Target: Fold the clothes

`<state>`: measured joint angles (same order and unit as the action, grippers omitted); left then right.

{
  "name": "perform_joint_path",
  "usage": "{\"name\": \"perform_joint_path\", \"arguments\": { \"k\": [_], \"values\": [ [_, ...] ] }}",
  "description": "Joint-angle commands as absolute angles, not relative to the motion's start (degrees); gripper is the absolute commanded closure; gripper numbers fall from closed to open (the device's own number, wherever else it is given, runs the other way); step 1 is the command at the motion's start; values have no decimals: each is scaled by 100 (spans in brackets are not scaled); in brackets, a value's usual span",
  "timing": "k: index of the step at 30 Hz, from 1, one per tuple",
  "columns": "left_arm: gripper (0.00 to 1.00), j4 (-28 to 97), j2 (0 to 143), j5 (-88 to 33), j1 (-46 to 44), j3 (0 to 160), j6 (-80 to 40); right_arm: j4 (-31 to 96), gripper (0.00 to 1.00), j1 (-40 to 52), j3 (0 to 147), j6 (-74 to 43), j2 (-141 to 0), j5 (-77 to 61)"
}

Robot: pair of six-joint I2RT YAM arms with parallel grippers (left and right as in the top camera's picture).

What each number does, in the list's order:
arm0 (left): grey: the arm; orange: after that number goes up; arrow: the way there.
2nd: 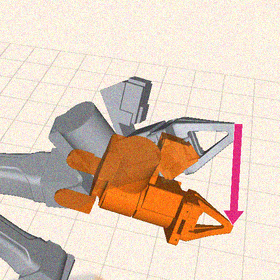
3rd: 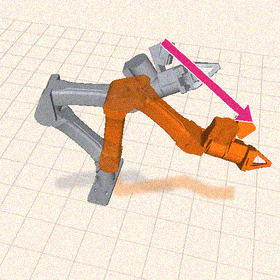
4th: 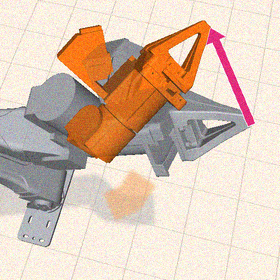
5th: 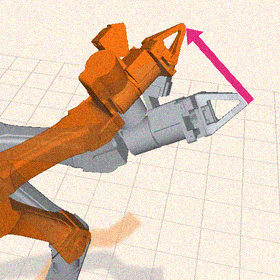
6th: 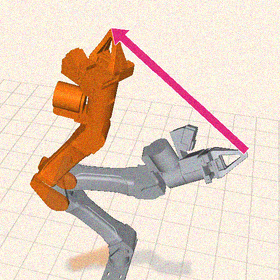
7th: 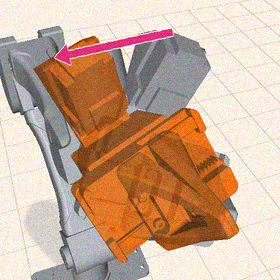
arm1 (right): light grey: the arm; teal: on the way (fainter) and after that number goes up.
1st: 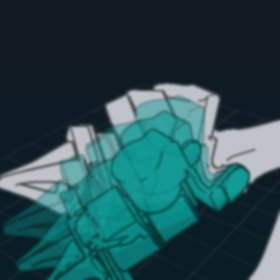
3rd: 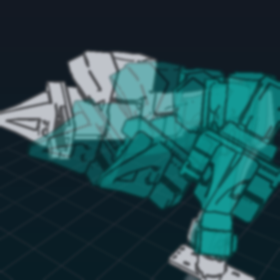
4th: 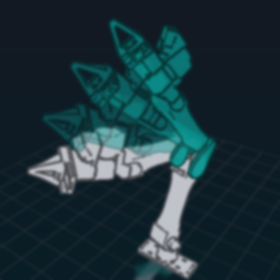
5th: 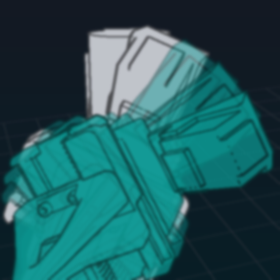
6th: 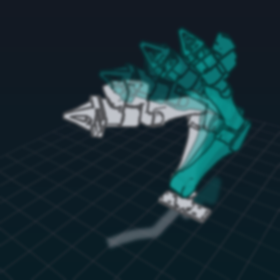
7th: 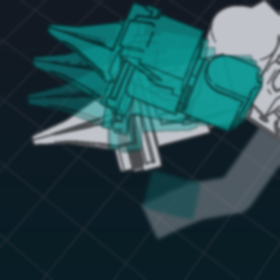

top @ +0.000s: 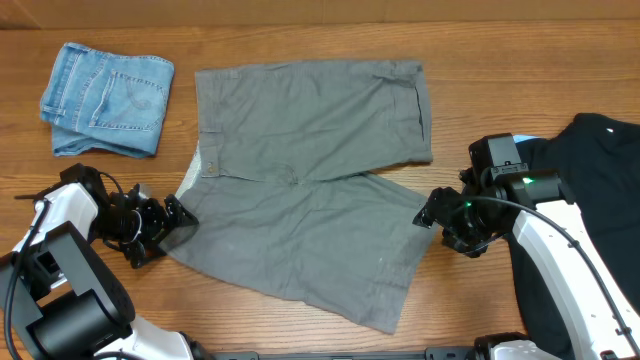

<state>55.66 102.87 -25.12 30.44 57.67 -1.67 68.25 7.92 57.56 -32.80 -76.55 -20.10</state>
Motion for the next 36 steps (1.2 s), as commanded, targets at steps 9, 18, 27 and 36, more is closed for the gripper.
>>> {"name": "perform_joint_path", "arguments": {
  "k": [9,18,27,36],
  "values": [
    [0,5284,10484,-2541,3068,5671,-515,6764,31,814,5695,-3304,-7609,-1957],
    [0,5343,10484,-2510,3068,5673,-467,6759,31,814,5695,-3288,-7609,-1953],
    [18,5476,10481,-2814,3081,5673,115,6761,31,814,5695,-3284,-7609,-1955],
    [18,5481,10123,-2491,3341,5675,-84,6781,31,814,5695,-3284,-7609,-1955]
  ]
}}
